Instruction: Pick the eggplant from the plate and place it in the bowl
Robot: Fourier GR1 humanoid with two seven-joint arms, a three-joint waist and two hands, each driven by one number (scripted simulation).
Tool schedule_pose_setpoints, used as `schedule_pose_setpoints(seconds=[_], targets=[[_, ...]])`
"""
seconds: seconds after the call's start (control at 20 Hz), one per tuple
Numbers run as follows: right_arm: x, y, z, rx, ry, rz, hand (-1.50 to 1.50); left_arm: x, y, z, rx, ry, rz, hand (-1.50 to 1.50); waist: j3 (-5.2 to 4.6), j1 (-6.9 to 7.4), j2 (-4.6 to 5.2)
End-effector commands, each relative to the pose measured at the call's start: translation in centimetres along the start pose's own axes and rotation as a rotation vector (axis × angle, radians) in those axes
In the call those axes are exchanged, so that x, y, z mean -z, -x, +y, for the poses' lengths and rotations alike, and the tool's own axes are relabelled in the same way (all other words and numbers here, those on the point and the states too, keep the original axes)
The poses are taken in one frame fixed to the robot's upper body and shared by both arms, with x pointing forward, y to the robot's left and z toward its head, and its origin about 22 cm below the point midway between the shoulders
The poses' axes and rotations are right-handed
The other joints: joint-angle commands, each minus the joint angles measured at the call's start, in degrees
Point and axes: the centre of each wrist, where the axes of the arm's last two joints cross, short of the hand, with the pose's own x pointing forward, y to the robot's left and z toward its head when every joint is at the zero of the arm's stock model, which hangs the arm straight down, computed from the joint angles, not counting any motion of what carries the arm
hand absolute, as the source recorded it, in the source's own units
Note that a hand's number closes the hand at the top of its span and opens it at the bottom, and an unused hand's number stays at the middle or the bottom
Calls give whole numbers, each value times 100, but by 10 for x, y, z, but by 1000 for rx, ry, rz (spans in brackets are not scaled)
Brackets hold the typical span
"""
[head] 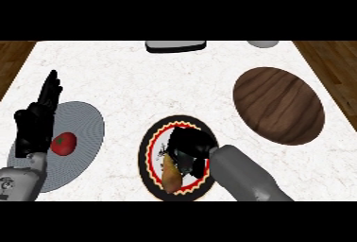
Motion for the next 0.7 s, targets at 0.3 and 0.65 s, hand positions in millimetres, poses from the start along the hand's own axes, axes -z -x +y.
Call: schedule_pose_setpoints(seconds=[0.3, 0.65], targets=[[-28, -42, 31, 264, 417, 30, 150, -5, 7, 18, 13, -59, 22, 0, 6, -362, 116], [-95, -40, -3, 188, 683, 204, 150, -17, 11, 21, -1, -45, 19, 0, -11, -183, 175]])
